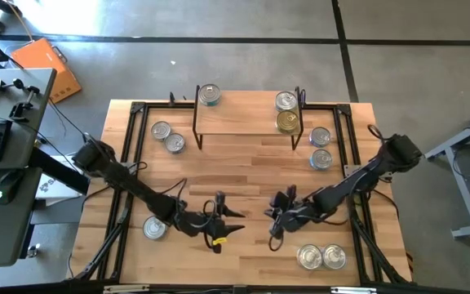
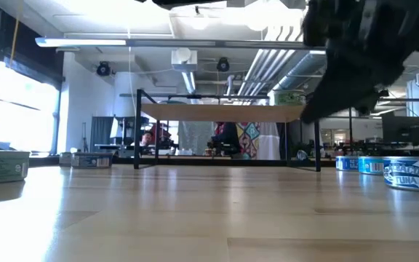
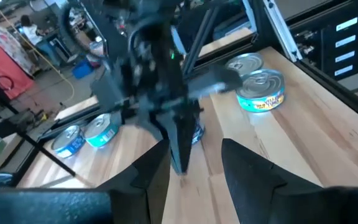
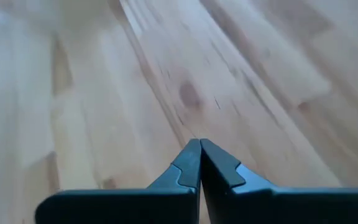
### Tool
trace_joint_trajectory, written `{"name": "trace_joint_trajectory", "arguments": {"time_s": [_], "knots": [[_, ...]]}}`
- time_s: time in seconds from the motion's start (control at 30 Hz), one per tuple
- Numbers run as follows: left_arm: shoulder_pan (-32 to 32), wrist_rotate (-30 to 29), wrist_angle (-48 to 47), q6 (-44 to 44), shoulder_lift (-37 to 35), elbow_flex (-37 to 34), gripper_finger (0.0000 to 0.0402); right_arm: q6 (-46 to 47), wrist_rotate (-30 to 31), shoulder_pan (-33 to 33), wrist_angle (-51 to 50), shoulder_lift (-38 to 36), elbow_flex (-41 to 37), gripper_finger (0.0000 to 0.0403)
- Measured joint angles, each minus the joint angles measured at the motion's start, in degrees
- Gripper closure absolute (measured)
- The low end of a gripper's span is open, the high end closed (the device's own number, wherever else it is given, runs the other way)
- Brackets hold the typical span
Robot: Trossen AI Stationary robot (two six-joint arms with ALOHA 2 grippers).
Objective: Stack canned seafood by type on shelf
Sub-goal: Put the blue tuna can on the shelf
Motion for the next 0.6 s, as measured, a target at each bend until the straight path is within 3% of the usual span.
{"name": "trace_joint_trajectory", "arguments": {"time_s": [0.27, 0.47, 0.6], "knots": [[1.83, 0.95, -0.96, -1.49, 1.21, 0.02, 0.0266, -2.22, 12.78, 9.98, -1.64, -4.09, 0.04, 0.0403], [5.85, 11.02, 0.91, -1.01, 3.44, 0.0, 0.0266, -0.84, 12.96, 12.78, -8.06, -4.09, 0.04, 0.0398], [8.92, 17.54, 1.44, -0.79, 4.6, 0.0, 0.0266, 2.89, 9.98, 12.67, -12.99, -4.09, 0.04, 0.0368]]}}
